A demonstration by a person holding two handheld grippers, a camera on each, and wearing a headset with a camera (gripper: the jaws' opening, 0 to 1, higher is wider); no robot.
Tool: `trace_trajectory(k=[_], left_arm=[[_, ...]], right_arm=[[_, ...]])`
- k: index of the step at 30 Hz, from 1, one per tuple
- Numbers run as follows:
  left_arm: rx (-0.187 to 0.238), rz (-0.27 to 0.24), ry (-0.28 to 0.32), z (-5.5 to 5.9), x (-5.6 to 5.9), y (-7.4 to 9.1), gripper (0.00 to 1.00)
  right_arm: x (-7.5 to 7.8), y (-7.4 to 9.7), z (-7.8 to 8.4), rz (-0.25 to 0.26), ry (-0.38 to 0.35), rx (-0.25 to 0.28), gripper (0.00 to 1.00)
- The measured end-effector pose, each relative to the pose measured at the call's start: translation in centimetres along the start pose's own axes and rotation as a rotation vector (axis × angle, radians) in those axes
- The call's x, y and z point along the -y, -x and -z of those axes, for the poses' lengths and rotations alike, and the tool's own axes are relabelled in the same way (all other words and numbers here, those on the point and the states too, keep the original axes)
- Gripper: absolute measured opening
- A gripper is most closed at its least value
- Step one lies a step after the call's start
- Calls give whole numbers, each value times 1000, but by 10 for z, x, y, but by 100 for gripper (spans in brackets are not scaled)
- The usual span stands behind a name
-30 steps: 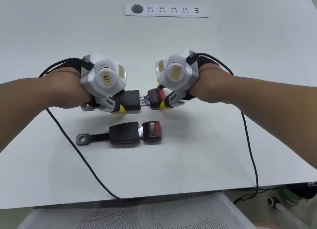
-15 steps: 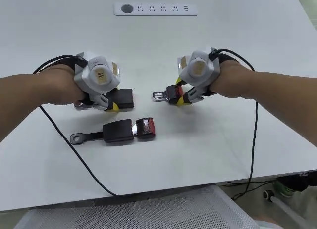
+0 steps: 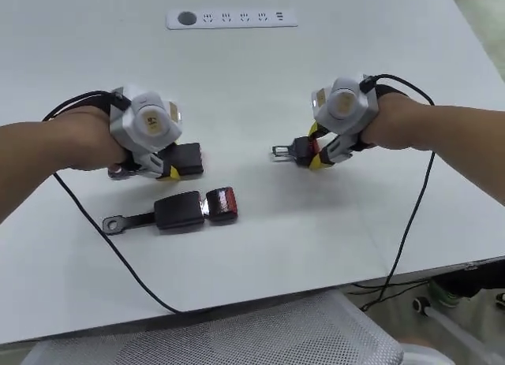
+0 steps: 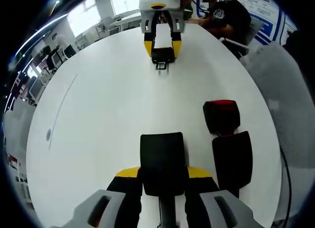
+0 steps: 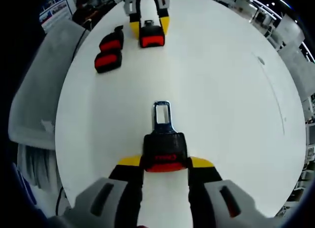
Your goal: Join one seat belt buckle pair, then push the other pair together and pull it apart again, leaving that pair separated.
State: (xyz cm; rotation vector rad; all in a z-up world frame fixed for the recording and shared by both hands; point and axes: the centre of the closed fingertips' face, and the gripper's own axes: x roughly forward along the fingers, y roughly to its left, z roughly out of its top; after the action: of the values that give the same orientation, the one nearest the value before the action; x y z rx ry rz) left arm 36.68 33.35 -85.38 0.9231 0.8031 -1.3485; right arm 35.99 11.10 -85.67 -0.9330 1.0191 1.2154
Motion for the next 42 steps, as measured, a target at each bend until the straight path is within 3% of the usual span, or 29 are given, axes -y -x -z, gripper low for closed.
trace_trajectory(k=[4, 8, 13, 17, 19, 22, 25, 28, 35, 40, 42], left_arm=[[-7, -3, 2, 0, -1, 0, 34], [-17, -35, 12, 0, -1, 1, 34], [-30, -107, 18, 5, -7, 6, 38], [-4, -149, 52, 7, -9, 22, 41], [28, -178, 77, 4, -9, 35, 41], [86, -227, 155, 0, -6, 55, 45], [143, -255, 217, -2, 4, 74, 49], [163, -275, 231, 1, 16, 89, 54], [208, -318, 340, 26, 57, 118, 62], [243, -338, 409, 36, 79, 131, 70], [249, -353, 424, 42, 86, 135, 76]], right_arm=[[-1, 0, -1, 16, 1, -21, 37], [4, 4, 2, 115, -55, -44, 42], [2, 11, 12, 188, -64, -65, 55], [-4, 21, 4, 214, -175, 24, 55], [-13, 31, -8, 223, -245, 102, 56], [-23, 41, -22, 247, -247, 167, 60], [-38, 48, -33, 257, -249, 200, 64], [-46, 49, -38, 279, -265, 242, 71], [-73, 60, -45, 305, -331, 301, 78], [-88, 67, -45, 320, -356, 321, 82], [-90, 72, -45, 328, -412, 358, 83]])
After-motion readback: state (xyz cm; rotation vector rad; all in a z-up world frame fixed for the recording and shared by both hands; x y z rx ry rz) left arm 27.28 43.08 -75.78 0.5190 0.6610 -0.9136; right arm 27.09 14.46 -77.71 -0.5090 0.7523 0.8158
